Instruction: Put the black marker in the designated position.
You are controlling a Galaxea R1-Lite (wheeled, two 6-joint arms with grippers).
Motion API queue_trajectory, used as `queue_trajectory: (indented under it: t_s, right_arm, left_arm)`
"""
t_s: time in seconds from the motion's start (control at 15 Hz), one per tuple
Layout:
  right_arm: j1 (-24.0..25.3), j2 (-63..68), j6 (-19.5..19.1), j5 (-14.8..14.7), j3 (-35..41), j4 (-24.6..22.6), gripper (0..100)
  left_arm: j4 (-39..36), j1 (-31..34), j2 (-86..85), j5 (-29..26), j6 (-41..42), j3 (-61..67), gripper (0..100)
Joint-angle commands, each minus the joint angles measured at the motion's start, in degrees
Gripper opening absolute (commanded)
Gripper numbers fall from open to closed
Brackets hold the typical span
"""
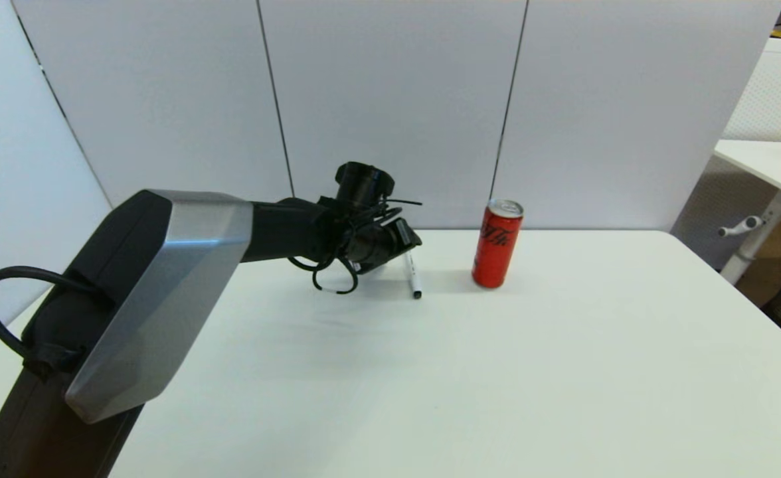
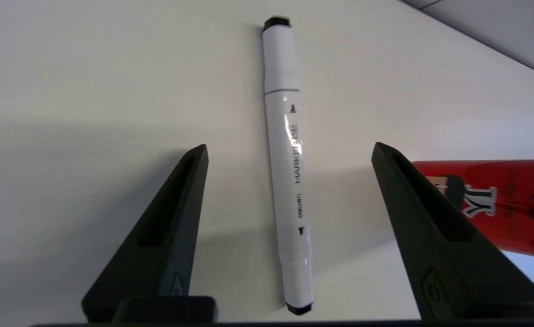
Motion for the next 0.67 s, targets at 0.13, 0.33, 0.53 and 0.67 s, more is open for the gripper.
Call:
queue_trajectory:
  t_s: [0.13,0.33,0.53,0.67]
  right_arm:
    - [0.00,0.07,0.09,0.00,0.00,-0.02,100]
    - [0.00,0.07,0.09,0.00,0.00,-0.02,100]
    - [0.00,0.07,0.09,0.00,0.00,-0.02,100]
    - [0.00,0.07,0.09,0.00,0.00,-0.02,100]
  left_arm:
    - [7.11,4.69,-12.79,-0.41,13.78,1.06,100]
    - [12.82,8.21,-25.71,-0.58,29.60,9.59,100]
    - [12.56,9.88,-39.24,-0.93,38.83,26.02,100]
    - [12.56,10.05,-48.21,-1.20,40.85,34.90,100]
